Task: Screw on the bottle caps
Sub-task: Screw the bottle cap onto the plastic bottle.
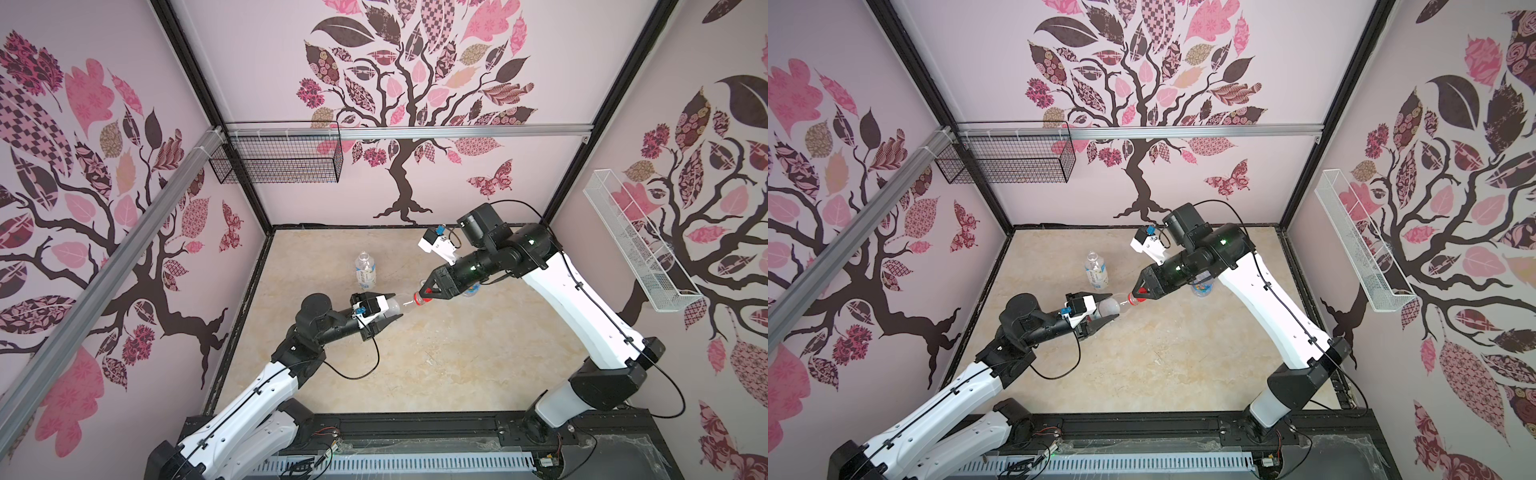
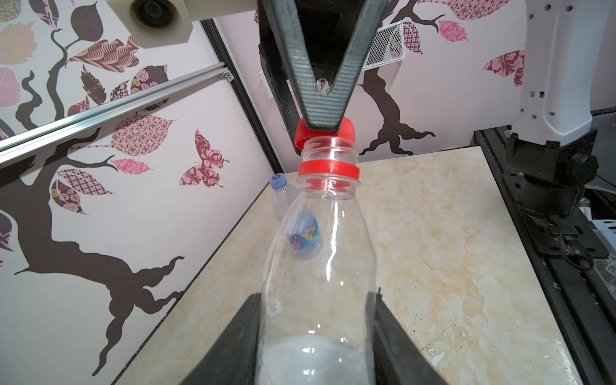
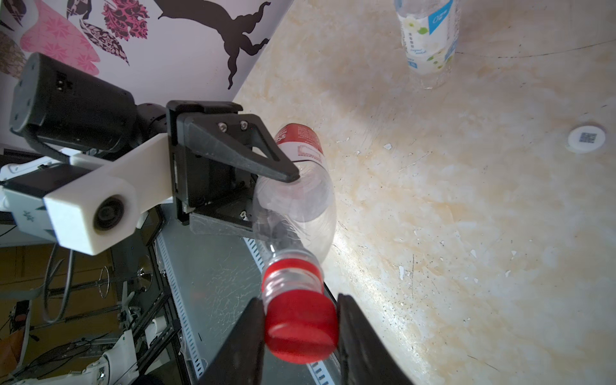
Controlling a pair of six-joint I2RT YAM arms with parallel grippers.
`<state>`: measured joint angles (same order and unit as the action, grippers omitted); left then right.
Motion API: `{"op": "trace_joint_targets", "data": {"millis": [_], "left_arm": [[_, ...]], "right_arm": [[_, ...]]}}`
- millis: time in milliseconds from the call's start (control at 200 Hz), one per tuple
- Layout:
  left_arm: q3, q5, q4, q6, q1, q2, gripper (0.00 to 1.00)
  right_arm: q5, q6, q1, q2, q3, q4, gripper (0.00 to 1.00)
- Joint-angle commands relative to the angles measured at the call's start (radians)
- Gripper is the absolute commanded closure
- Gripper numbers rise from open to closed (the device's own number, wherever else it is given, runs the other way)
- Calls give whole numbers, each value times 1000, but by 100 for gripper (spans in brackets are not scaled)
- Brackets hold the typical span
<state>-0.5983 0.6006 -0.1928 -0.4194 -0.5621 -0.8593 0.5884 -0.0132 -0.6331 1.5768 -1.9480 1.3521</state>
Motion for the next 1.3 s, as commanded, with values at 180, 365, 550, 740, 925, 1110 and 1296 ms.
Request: {"op": "trace_joint_targets", "data": {"millis": [180,365,550,740,925,1110,1296], "left_arm": [[-25,20,-17,-2,-3,-1,50],[-29,19,-23,-1,-3,-6,50],[-31,18,-32,1,-3,-12,50],[-32,15,-36,4,-3,-24,50],[-33,14,-48,9,-3,-28,50],[-47,34,-30,-7,-3,-29,50],[-75,53,24,-73,-3,-28,50]], "right_arm": [[61,2,13,-16,4,-18,61],[108,10,7,-16,31,-38,62],[100,-3,4,-15,44,-22,62],[117,-18,-9,-15,42,-15,62],[85,-26,-19,-14,56,-18,62],[10,-36,-25,9,29,4,62],[42,-10,-32,42,4,2,62]]}}
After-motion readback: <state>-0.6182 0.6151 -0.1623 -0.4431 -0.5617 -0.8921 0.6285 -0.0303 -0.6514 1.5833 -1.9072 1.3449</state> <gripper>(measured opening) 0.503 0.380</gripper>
